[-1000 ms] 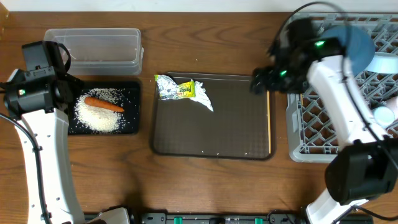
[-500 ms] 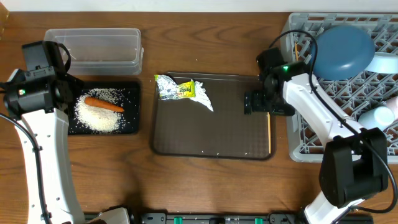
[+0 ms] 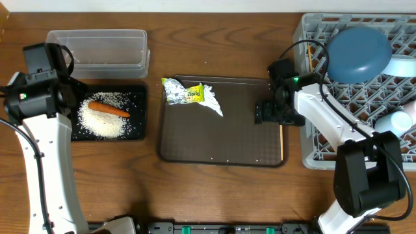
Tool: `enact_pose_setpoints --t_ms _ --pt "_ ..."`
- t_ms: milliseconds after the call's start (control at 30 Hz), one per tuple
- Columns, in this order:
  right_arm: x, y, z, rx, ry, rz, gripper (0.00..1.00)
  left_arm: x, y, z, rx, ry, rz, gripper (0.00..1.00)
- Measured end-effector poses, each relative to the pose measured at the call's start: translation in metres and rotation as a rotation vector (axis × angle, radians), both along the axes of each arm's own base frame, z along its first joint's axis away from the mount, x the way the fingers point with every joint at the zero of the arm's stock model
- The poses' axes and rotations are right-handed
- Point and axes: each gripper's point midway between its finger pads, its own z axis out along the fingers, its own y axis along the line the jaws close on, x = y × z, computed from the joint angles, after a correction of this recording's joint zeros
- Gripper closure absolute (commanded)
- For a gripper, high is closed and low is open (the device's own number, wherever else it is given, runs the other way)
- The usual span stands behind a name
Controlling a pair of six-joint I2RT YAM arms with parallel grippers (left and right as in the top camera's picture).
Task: Sort waste into correct bins and load items into the dishwasher rack
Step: 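Return the right gripper over the remaining chopstick on the tray, then grasp the second wooden chopstick with the right gripper and lift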
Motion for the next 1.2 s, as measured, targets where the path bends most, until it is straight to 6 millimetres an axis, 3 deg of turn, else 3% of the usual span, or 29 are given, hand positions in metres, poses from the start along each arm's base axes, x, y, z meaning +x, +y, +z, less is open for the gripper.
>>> enact_pose_setpoints --t_ms 1200 --pt "0.011 0.007 -0.011 0.026 -0.055 -0.007 0.02 0.000 0.000 0.000 0.000 0.000 0.000 0.01"
